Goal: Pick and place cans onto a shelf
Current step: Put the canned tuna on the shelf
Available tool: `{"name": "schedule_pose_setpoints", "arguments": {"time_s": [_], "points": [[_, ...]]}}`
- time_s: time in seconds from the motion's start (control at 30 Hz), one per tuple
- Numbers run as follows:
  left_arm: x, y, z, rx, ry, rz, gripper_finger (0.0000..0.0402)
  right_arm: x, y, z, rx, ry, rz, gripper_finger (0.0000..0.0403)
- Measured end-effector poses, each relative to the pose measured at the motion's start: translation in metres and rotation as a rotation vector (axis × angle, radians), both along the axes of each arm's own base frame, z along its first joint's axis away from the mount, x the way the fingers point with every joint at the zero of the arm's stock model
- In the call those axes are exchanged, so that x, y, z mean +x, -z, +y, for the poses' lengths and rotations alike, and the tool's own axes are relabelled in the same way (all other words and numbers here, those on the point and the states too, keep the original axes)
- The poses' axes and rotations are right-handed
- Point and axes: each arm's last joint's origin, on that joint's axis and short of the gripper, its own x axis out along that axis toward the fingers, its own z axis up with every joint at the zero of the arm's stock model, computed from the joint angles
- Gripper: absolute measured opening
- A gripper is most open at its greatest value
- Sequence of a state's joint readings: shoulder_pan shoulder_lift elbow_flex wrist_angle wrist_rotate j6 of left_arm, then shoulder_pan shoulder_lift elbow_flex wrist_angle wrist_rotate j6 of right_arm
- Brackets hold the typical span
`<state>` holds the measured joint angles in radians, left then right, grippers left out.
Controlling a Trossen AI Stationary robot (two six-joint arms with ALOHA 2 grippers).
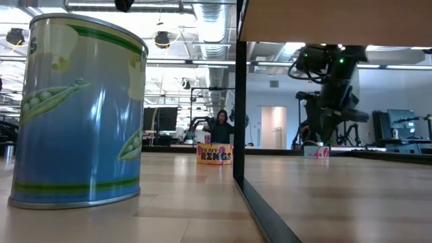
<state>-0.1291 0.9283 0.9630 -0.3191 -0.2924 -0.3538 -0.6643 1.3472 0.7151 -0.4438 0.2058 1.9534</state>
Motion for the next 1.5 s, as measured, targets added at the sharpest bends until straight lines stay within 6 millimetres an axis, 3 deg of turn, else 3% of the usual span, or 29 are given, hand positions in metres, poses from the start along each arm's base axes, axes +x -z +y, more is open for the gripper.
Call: {"name": "schedule_pose_setpoints", "arguments": {"time_s": [0.13, 0.33, 1.5], "points": [[0.000, 0.001, 0.000, -0.004, -0.002, 0.014, 0.0000, -0.006, 0.016, 0.006, 0.009, 0.045, -0.021, 0.0195], [0.000, 0.001, 0.001, -0.005, -0.009, 0.013, 0.0000, -0.009, 0.023, 0.005, -0.079, 0.083, -0.051, 0.0195], [-0.020, -0.003, 0.007, 0.005, -0.054, 0.021, 0.0000, -0.015, 0.025, -0.008, -0.093, 0.119, -0.074, 0.0195]]}}
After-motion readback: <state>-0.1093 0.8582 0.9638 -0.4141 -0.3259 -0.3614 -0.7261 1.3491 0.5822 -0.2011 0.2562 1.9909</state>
